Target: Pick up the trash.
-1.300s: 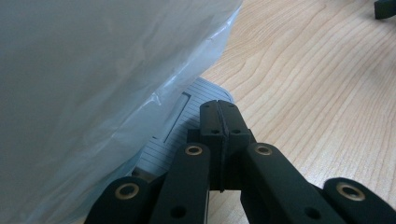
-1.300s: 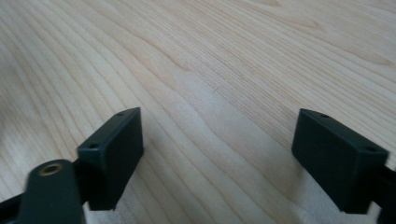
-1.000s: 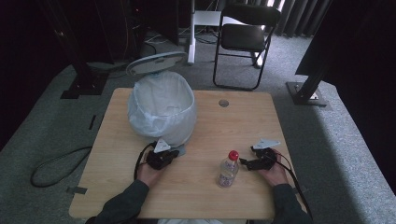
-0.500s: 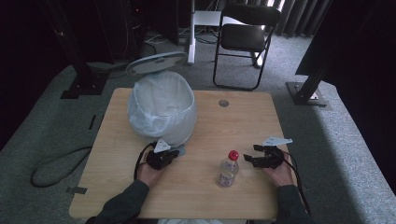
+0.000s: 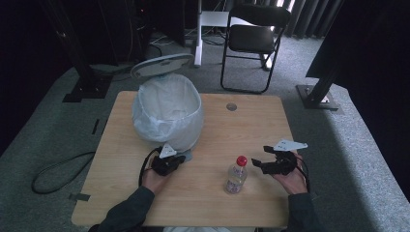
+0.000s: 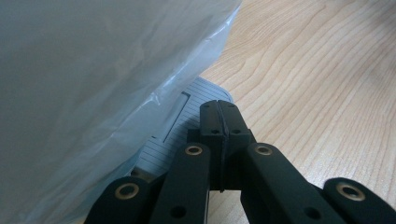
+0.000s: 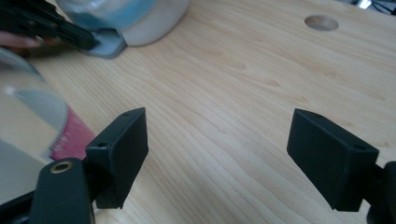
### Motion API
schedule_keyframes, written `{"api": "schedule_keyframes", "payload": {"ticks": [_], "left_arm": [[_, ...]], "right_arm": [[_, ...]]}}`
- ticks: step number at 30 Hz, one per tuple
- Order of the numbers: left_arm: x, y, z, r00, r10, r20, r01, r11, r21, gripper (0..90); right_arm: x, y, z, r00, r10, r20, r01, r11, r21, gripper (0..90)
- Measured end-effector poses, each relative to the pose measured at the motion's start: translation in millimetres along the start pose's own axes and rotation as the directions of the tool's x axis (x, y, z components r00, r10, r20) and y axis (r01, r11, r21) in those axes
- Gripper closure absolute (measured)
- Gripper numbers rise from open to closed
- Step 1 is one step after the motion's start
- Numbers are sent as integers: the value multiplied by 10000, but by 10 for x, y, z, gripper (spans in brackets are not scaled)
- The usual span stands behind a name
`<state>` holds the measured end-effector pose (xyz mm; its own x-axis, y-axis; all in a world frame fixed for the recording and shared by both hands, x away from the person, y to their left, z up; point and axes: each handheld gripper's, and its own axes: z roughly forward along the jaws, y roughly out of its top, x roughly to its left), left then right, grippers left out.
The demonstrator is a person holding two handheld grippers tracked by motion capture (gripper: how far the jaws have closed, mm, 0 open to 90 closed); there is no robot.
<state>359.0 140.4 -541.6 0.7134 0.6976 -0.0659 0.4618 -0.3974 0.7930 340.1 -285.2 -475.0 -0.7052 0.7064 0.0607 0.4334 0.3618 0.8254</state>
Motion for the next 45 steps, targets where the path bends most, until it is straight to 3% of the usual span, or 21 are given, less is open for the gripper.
{"api": "schedule_keyframes", "payload": {"ticks": [13, 24, 41, 45], "left_arm": [[1, 0, 0, 10000, 6, -1, -6, 10000, 2, 900], [0, 0, 0, 10000, 1, 1, -1, 10000, 1, 900], [0, 0, 0, 10000, 0, -1, 0, 10000, 3, 900], [0, 0, 0, 10000, 4, 0, -4, 10000, 2, 900]], "right_arm": [[110, 129, -177, 9995, -277, -181, 269, 9986, -451, 197], [207, 236, -347, 9966, -464, -688, 387, 9933, -1092, 196], [326, 313, -408, 9857, -827, -1469, 629, 9889, -1345, 183], [382, 346, -430, 9787, -990, -1798, 728, 9865, -1469, 173]]}}
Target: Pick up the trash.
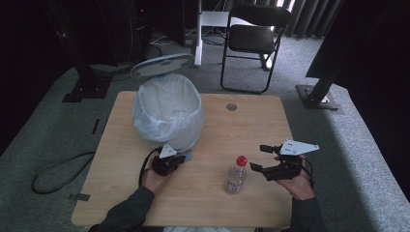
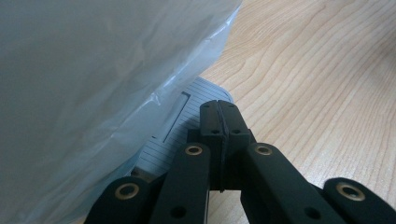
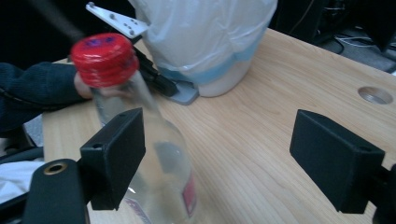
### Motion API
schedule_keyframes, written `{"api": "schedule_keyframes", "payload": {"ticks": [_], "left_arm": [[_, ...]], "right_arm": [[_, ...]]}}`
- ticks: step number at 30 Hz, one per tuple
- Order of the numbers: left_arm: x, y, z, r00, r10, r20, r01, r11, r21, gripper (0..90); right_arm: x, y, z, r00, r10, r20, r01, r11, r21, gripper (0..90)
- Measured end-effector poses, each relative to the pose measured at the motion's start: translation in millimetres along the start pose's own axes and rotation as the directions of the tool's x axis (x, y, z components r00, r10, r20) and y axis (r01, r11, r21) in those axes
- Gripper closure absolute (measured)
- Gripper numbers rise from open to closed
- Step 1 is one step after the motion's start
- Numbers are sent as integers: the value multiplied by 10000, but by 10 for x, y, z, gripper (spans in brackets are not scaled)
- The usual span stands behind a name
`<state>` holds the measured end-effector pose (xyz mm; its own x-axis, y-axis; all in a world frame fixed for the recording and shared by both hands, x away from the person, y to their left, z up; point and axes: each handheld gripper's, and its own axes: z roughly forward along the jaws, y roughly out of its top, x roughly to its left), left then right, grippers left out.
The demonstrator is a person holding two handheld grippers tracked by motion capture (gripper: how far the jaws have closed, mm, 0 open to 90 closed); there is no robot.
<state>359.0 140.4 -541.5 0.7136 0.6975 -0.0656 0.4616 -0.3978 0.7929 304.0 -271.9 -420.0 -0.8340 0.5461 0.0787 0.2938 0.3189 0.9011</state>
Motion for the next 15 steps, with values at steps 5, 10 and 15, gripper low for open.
{"api": "schedule_keyframes", "payload": {"ticks": [5, 10, 15], "left_arm": [[0, 0, 0, 10000, -6, -2, 6, 10000, 0, 900], [0, 0, 0, 10000, -6, -1, 6, 10000, 1, 900], [0, 0, 0, 10000, -2, 0, 2, 10000, -1, 900]], "right_arm": [[30, 21, -18, 9996, -45, -289, 40, 9999, -155, 164], [63, 42, 5, 9985, -112, -544, 101, 9997, -205, 159], [94, 62, 59, 9968, -216, -770, 201, 9996, -210, 158]]}}
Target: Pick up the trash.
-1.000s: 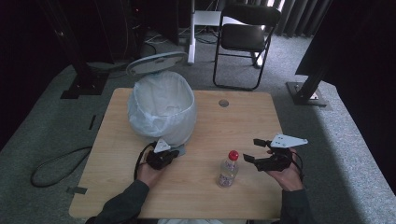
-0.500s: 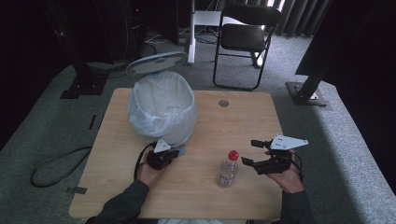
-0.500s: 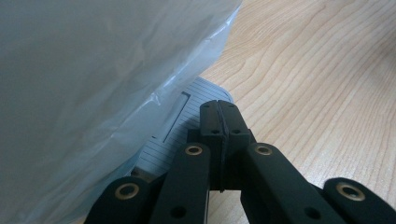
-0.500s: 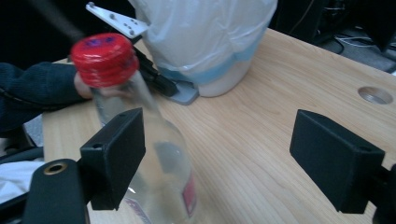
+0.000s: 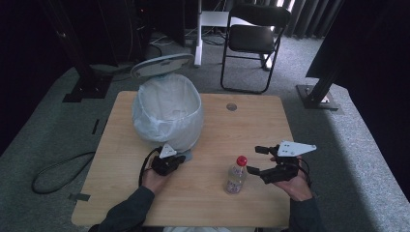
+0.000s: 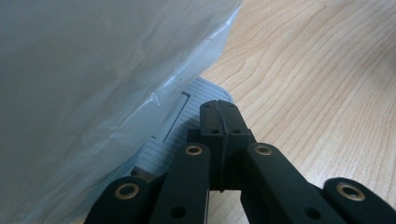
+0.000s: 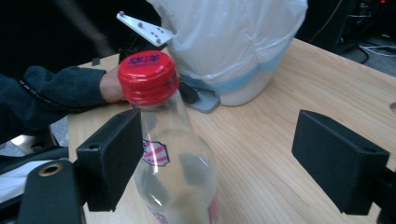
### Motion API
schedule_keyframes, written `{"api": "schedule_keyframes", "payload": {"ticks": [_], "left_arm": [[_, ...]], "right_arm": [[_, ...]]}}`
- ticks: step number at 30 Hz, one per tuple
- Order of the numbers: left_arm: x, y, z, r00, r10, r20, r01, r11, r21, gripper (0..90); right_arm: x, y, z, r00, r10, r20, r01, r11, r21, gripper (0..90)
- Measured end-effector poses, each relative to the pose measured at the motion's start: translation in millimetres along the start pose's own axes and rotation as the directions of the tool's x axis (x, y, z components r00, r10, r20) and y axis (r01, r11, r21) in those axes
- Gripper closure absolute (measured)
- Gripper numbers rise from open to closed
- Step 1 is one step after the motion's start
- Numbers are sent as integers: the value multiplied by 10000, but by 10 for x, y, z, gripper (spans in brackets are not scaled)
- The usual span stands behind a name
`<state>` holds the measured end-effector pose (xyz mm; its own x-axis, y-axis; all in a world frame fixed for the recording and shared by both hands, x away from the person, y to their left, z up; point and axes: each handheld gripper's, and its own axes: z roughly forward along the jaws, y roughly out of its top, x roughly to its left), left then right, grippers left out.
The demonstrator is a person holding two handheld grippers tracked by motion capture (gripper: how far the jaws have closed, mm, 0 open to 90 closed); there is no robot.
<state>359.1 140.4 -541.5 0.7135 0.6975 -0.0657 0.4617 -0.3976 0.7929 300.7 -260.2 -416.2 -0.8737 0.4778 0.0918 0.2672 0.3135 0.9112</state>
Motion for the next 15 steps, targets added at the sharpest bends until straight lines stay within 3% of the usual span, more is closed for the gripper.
{"api": "schedule_keyframes", "payload": {"ticks": [8, 15], "left_arm": [[0, 0, 0, 10000, -4, -1, 4, 10000, -1, 900], [0, 0, 0, 10000, -4, -3, 4, 10000, 0, 900]], "right_arm": [[66, 35, 112, 9991, -202, -368, 200, 9998, -62, 166], [91, 56, 209, 9973, -250, -687, 235, 9995, -228, 270]]}}
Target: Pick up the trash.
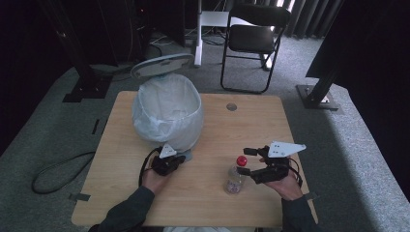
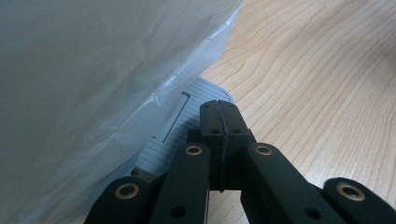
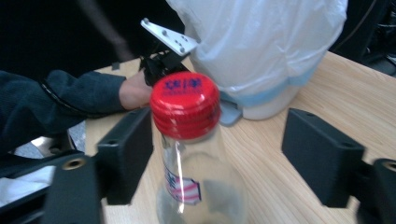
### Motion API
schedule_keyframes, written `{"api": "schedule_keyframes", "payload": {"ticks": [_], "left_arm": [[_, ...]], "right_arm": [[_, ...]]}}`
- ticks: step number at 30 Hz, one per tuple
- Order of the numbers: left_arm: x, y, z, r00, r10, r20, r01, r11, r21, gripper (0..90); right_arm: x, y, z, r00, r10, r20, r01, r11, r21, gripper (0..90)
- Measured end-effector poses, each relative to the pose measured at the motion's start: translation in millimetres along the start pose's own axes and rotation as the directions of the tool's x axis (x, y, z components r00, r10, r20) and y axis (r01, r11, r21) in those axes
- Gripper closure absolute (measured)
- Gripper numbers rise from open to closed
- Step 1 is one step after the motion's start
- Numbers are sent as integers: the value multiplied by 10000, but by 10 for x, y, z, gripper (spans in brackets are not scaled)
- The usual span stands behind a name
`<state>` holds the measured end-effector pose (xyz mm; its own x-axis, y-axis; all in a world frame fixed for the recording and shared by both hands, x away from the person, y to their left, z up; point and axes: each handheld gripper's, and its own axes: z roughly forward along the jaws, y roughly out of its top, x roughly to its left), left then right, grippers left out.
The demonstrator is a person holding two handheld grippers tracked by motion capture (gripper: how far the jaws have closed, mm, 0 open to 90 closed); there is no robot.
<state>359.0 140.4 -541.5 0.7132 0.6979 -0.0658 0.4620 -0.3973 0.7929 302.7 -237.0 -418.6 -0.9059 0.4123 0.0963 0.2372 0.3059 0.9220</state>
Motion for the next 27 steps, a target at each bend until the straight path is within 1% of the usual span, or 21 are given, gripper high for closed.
{"api": "schedule_keyframes", "payload": {"ticks": [3, 4, 5, 9, 13, 16, 17, 19, 21, 24, 27], "left_arm": [[0, 0, 0, 10000, -4, 1, 4, 10000, 2, 900], [0, 0, 0, 10000, -4, 1, 4, 10000, 2, 900], [0, 0, 0, 10000, -2, 3, 2, 10000, 2, 900], [0, 0, 0, 10000, 0, 2, 0, 10000, 1, 900], [0, 0, 0, 10000, 3, 1, -3, 10000, 0, 900], [0, 0, 0, 10000, 0, 1, 0, 10000, 0, 900], [0, 0, 0, 10000, 6, 3, -6, 10000, -2, 900], [0, 0, 1, 10000, -4, -1, 4, 10000, -8, 900], [0, 0, 0, 10000, 6, 0, -6, 10000, 0, 900], [0, 0, 0, 10000, 5, 5, -5, 10000, 0, 900], [0, 0, 1, 10000, -4, -1, 4, 10000, -7, 900]], "right_arm": [[-7, 8, 13, 9995, 42, -308, -52, 9995, -321, 382], [-7, 8, 13, 9995, 42, -308, -52, 9995, -321, 382], [-7, 9, 15, 9988, -12, -497, -6, 9993, -374, 431], [-7, -1, 36, 9978, -50, -657, 30, 9995, -302, 466], [-15, -23, 46, 9940, -75, -1088, 33, 9993, -385, 562], [-11, -25, 46, 9939, -121, -1096, 76, 9991, -412, 568], [-1, -22, 43, 9945, -215, -1026, 175, 9990, -400, 574], [3, -24, 42, 9947, -266, -992, 225, 9988, -424, 580], [14, -21, 40, 9954, -431, -857, 394, 9982, -443, 585], [20, -18, 40, 9956, -483, -806, 448, 9980, -450, 590], [23, -13, 36, 9967, -559, -587, 530, 9973, -502, 600]]}}
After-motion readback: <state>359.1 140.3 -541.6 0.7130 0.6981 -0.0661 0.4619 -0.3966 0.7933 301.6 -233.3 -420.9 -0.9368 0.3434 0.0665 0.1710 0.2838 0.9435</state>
